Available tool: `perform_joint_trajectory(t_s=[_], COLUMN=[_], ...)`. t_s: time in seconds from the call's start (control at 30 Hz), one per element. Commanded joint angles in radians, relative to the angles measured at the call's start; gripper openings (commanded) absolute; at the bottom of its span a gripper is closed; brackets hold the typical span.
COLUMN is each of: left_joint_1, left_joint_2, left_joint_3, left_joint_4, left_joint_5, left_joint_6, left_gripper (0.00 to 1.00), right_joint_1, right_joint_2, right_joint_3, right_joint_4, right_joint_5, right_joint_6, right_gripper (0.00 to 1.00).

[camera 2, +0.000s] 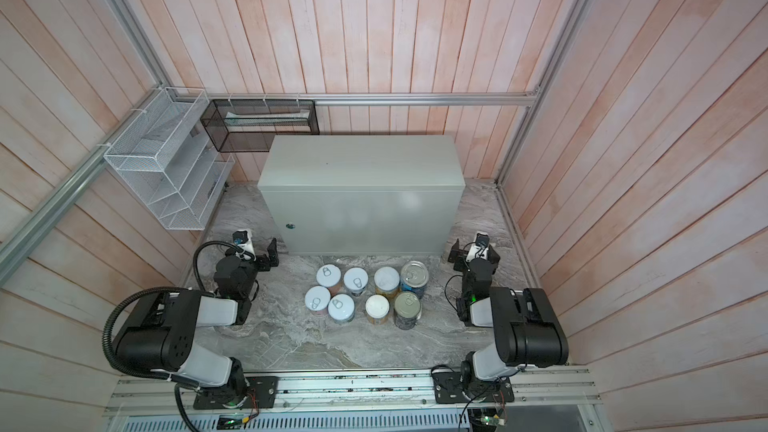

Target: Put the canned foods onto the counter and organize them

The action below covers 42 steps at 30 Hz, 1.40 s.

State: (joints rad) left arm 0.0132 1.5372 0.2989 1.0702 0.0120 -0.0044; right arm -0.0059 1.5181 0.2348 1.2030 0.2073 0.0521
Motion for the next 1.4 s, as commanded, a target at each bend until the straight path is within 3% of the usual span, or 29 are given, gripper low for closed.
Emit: perform_joint_trajectory(t_s=[0.0,0.93,1.37], left_joint_1=[0.004,0.004,0.017], left_joint_2=[0.005,0.006,0.007], left_joint_3=[-0.004,-0.004,0.002], left_joint_4=[0.025,0.027,0.017], left_joint_5=[0.006,0.006,0.033], left_joint_6=[-0.004,-0.004,-0.013], left_gripper=[1.0,1.0,1.0], right_joint_1=[0.006,0.004,-0.022], right_joint_2=[-0.01,-0.009,-0.012], right_joint_3=[0.008,0.01,0.015], right_joint_4=[-0.005,-0.006,-0.019], right_joint_5=[-0.004,-0.005,-0.062], right_joint_6=[-0.006,-0.005,0.008], right_gripper=[0.98,0.98,0.98])
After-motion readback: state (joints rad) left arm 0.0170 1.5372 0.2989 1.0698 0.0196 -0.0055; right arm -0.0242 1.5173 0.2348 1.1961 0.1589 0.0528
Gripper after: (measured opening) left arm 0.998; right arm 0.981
